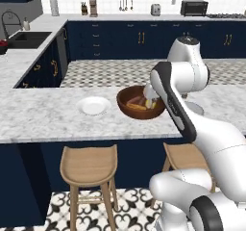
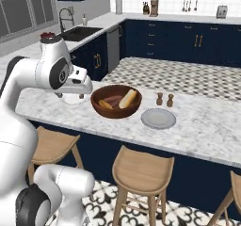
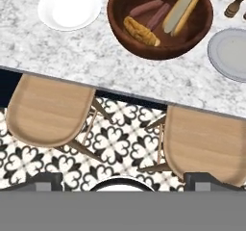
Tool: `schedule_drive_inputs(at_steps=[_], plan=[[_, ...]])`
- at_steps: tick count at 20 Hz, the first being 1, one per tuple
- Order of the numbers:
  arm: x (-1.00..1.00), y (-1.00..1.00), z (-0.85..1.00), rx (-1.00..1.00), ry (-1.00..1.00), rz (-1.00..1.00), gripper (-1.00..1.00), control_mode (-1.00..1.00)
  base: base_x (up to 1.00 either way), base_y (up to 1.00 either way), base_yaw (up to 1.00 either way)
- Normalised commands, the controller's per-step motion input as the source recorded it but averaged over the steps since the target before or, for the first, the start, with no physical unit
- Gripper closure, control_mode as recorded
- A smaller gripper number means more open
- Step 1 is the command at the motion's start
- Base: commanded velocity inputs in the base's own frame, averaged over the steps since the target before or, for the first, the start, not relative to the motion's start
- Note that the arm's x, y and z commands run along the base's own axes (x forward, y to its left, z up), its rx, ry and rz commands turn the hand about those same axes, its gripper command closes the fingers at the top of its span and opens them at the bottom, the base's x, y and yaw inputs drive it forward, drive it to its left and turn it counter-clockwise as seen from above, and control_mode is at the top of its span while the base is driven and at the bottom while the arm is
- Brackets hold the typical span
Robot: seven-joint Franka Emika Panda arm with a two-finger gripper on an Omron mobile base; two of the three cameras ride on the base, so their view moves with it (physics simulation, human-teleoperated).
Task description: Place one bun and one sausage from the bowl on each plate.
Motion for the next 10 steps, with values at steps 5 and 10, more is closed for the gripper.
schedule_drive_inputs(at_steps=[5, 10], plan=[[0.00, 0.00, 0.00, 0.00, 0.00, 0.00, -1.00, 1.00, 0.99, 0.00, 0.00], [0.00, 0.00, 0.00, 0.00, 0.00, 0.00, -1.00, 1.00, 1.00, 0.60, -0.35]])
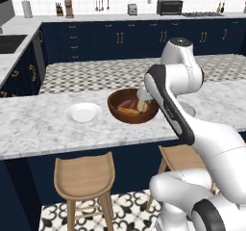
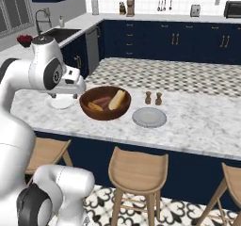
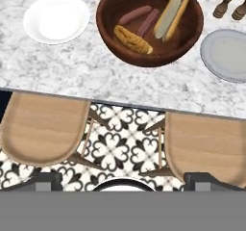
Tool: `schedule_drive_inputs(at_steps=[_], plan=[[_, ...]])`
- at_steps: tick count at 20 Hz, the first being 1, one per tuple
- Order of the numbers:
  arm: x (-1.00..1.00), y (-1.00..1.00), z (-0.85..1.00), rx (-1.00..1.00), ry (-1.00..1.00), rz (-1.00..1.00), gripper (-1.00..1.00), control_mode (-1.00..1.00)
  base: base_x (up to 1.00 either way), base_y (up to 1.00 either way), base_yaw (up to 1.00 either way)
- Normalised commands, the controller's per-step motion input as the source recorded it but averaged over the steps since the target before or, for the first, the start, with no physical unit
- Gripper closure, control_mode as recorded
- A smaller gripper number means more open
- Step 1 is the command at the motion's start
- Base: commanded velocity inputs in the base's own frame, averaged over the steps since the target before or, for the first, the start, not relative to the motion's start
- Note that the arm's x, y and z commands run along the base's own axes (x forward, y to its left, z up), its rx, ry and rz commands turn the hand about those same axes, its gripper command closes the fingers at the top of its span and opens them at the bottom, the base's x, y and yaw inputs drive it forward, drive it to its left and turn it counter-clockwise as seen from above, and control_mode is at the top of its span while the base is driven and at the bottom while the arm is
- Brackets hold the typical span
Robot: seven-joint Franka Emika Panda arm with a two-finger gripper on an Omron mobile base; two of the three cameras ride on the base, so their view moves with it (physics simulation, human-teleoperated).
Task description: Place one bun and one sausage from the bowl on each plate.
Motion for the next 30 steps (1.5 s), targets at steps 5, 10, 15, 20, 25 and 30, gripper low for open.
schedule_drive_inputs(at_steps=[5, 10, 15, 20, 25, 30], plan=[[0.97, 0.62, -0.09, -0.09, 0.05, -0.30, -1.00, -1.00, 0.00, 0.00, 0.00], [0.89, -0.13, -0.05, 0.00, 0.03, 0.00, -1.00, -1.00, 0.00, 0.00, 0.00], [0.70, -0.62, -0.29, 0.00, 0.05, 0.00, -1.00, -1.00, 0.00, 0.00, 0.00], [0.77, -0.33, -0.23, 0.00, 0.03, 0.01, -1.00, -1.00, 0.00, 0.00, 0.00], [0.70, 0.14, -0.38, 0.00, 0.00, -0.33, -1.00, -1.00, 0.00, 0.00, 0.00], [0.51, -0.02, -0.77, 0.06, 0.07, -0.58, -1.00, -1.00, 0.00, 0.00, 0.00]])
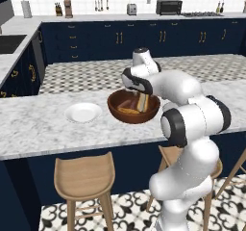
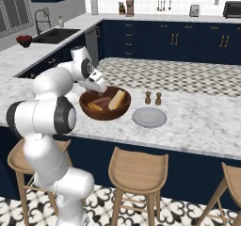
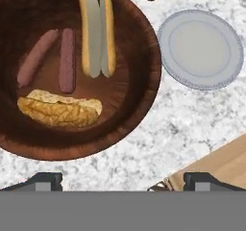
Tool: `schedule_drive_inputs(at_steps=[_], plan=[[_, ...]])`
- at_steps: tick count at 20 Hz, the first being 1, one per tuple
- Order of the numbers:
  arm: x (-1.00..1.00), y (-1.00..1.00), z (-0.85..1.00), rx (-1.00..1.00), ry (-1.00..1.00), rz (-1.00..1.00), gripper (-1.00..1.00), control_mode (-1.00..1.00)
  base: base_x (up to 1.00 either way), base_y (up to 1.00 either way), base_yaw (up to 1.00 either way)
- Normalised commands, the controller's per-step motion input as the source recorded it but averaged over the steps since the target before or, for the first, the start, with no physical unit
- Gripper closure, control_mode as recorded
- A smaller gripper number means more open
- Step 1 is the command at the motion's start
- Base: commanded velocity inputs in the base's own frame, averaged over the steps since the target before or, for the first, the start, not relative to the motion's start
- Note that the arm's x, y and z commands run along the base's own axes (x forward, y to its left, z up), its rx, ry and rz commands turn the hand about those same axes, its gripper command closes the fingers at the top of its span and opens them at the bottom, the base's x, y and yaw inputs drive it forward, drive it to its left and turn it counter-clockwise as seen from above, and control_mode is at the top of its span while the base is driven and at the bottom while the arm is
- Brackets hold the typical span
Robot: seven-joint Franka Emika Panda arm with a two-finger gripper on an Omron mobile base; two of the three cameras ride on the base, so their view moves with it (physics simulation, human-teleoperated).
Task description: Place one bun and one sausage from the bowl on each plate.
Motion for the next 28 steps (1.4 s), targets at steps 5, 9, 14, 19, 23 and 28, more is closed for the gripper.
schedule_drive_inputs(at_steps=[5, 9, 14, 19, 23, 28], plan=[[0.46, -0.01, -0.59, 0.05, 0.04, -0.25, -1.00, -1.00, 0.00, 0.00, 0.00], [0.88, -0.20, -0.30, 0.00, 0.01, -0.08, -1.00, -1.00, 0.00, 0.00, 0.00], [0.33, -0.47, -0.16, -0.02, 0.10, 0.11, -1.00, -1.00, 0.00, 0.00, 0.00], [0.25, -0.05, -0.50, -0.03, 0.00, 0.05, -1.00, -1.00, 0.00, 0.00, 0.00], [0.12, -0.08, -0.51, -0.01, 0.00, 0.04, -1.00, -1.00, 0.00, 0.00, 0.00], [0.20, -0.33, -0.42, 0.00, -0.03, 0.06, -1.00, -1.00, 0.00, 0.00, 0.00]])
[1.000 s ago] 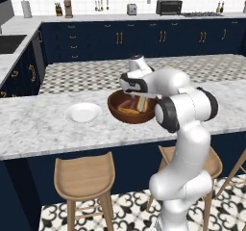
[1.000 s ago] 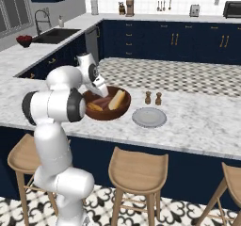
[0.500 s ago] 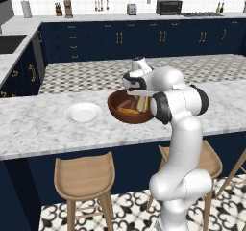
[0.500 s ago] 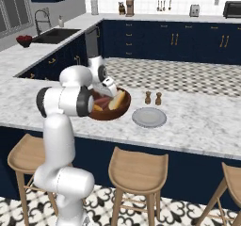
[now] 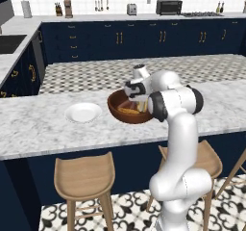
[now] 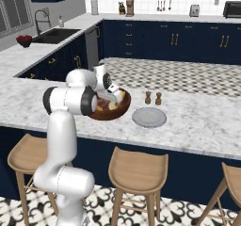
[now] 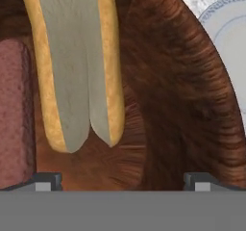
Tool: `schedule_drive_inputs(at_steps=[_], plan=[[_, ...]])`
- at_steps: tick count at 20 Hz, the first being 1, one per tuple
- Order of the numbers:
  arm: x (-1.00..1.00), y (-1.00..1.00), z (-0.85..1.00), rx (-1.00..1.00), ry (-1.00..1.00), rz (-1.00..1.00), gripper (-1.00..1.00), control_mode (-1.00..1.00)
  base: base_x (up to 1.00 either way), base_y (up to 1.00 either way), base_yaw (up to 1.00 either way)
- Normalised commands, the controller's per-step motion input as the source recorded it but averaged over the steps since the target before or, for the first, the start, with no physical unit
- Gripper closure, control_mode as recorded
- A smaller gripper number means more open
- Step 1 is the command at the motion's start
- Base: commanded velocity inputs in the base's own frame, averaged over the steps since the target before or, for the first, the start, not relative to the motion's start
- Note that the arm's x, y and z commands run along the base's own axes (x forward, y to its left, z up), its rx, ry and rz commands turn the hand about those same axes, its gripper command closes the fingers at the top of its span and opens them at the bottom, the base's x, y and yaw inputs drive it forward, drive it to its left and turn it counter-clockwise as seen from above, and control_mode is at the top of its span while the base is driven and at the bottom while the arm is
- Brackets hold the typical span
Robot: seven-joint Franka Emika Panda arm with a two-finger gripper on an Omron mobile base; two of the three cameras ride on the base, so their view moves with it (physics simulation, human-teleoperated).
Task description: Place one bun and one sausage from the bowl on each plate.
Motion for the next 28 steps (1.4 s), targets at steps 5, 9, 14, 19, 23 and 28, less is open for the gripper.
schedule_drive_inputs(at_steps=[5, 9, 14, 19, 23, 28], plan=[[0.13, 0.01, -0.04, 0.00, -0.01, 0.00, -1.00, -1.00, 0.00, 0.00, 0.00], [0.03, 0.09, 0.06, 0.00, -0.06, 0.00, -1.00, -1.00, 0.00, 0.00, 0.00], [0.27, 0.06, -0.12, 0.00, -0.02, 0.00, -1.00, -1.00, 0.00, 0.00, 0.00], [0.29, 0.00, -0.32, 0.00, 0.00, 0.00, -1.00, -1.00, 0.00, 0.00, 0.00], [0.16, -0.07, -0.36, 0.00, -0.02, 0.01, 1.00, -1.00, 0.00, 0.00, 0.00], [0.01, -0.11, -0.11, 0.00, -0.01, 0.02, 1.00, -1.00, 0.00, 0.00, 0.00]])
